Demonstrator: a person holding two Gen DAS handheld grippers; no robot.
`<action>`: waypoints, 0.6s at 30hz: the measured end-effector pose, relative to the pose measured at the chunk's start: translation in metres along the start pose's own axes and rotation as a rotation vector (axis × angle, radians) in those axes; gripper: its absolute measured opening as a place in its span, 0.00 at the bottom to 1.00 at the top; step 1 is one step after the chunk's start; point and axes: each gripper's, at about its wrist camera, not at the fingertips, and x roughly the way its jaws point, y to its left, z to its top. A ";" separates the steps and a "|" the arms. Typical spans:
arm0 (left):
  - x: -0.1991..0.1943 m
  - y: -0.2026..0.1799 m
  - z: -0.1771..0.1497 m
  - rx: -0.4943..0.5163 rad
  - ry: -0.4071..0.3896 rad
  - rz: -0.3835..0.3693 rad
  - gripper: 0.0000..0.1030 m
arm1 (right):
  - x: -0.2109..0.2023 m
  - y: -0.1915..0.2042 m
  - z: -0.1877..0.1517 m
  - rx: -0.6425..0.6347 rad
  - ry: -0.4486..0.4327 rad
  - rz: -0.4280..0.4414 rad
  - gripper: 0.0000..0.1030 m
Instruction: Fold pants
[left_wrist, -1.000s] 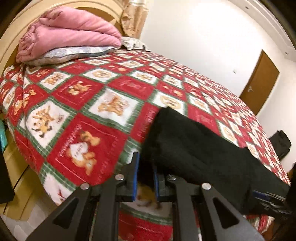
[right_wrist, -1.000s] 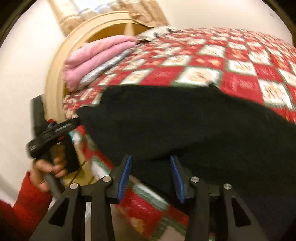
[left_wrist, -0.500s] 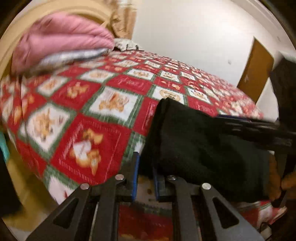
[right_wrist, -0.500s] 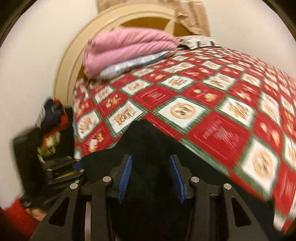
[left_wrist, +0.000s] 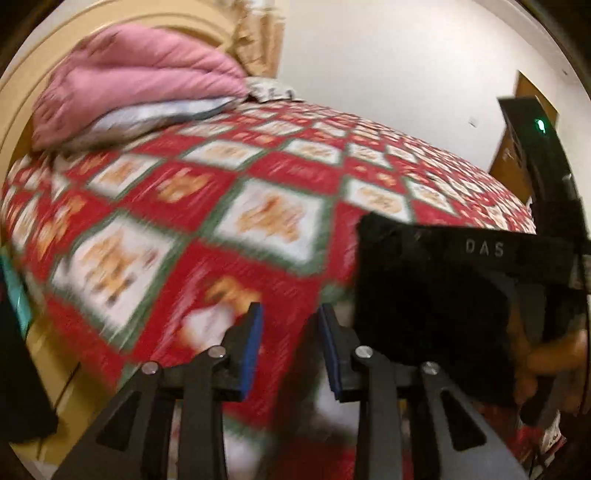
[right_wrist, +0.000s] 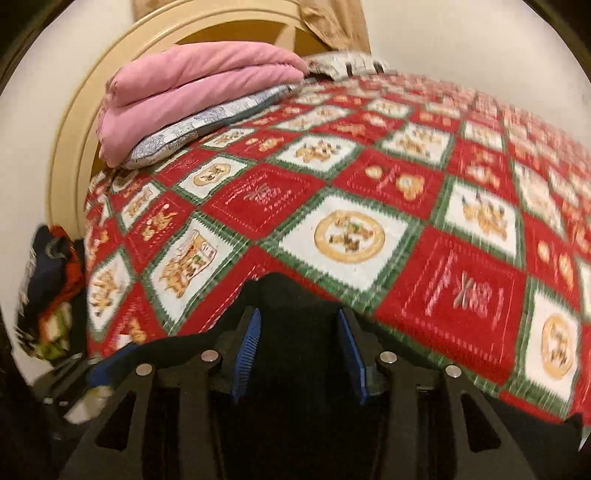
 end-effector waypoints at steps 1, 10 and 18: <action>-0.006 0.006 -0.004 -0.014 0.005 0.010 0.33 | 0.001 0.000 0.000 -0.006 -0.016 -0.004 0.46; -0.048 -0.018 0.004 0.020 -0.074 0.018 0.33 | -0.070 -0.037 -0.017 0.199 -0.192 0.243 0.49; -0.052 -0.070 0.021 0.100 -0.117 -0.085 0.42 | -0.147 -0.070 -0.106 0.161 -0.133 0.121 0.40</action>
